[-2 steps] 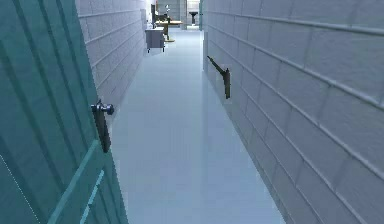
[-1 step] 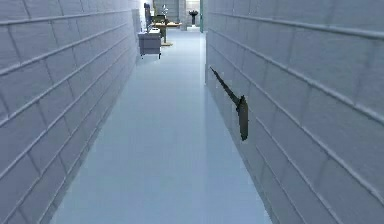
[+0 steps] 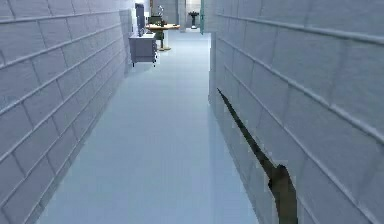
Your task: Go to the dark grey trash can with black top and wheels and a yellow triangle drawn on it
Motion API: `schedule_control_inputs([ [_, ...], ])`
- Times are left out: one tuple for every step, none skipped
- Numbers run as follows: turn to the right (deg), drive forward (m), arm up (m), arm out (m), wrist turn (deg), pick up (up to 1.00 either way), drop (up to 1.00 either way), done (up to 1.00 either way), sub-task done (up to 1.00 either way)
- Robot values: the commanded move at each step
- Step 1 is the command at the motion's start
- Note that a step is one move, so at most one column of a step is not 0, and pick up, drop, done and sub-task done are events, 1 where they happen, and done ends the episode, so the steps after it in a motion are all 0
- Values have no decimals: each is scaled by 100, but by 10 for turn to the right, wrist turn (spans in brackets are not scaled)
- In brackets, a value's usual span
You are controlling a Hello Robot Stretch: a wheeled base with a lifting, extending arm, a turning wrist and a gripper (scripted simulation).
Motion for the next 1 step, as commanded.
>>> schedule_control_inputs([
  [0,100,0,0,0,0,0,0,0],
])
